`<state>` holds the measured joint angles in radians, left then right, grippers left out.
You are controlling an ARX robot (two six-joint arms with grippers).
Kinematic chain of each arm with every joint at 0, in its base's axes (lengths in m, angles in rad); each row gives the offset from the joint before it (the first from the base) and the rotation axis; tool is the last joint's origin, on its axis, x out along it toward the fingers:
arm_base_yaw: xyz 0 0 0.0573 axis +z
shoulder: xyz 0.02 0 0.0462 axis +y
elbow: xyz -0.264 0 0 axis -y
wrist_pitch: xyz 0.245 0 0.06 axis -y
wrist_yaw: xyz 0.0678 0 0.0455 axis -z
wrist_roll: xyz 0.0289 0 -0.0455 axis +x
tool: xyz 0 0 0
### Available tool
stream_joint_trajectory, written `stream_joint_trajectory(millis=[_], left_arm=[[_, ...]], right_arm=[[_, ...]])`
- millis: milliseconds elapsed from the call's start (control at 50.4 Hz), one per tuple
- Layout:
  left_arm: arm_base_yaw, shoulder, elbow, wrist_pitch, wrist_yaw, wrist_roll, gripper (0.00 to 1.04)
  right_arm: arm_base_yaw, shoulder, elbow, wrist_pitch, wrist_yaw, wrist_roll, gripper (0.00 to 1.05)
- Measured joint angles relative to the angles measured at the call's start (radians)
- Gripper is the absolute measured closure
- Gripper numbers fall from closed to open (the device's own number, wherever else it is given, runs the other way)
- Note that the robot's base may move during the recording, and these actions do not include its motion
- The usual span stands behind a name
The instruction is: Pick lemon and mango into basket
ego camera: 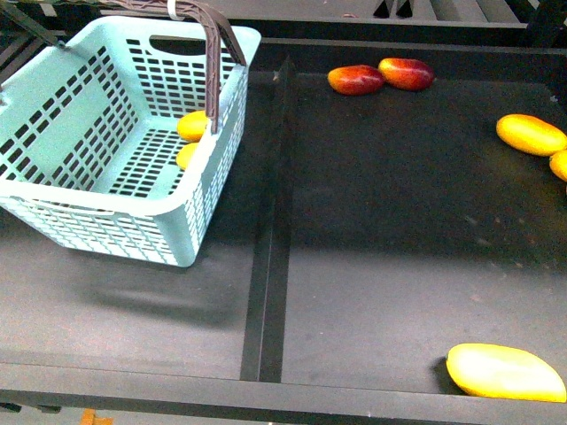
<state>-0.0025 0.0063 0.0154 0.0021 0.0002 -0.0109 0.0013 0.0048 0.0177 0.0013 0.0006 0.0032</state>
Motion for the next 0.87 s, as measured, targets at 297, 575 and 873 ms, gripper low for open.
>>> stream_joint_trajectory(millis=[297, 575, 873], left_arm=[[0.0, 0.0, 0.0, 0.0, 0.0, 0.0, 0.82], [0.0, 0.0, 0.0, 0.0, 0.0, 0.0, 0.35], [0.0, 0.0, 0.0, 0.0, 0.0, 0.002, 0.07]], right_arm=[[0.0, 0.0, 0.0, 0.0, 0.0, 0.0, 0.09], [0.0, 0.0, 0.0, 0.0, 0.0, 0.0, 0.09], [0.0, 0.0, 0.0, 0.0, 0.0, 0.0, 0.09]])
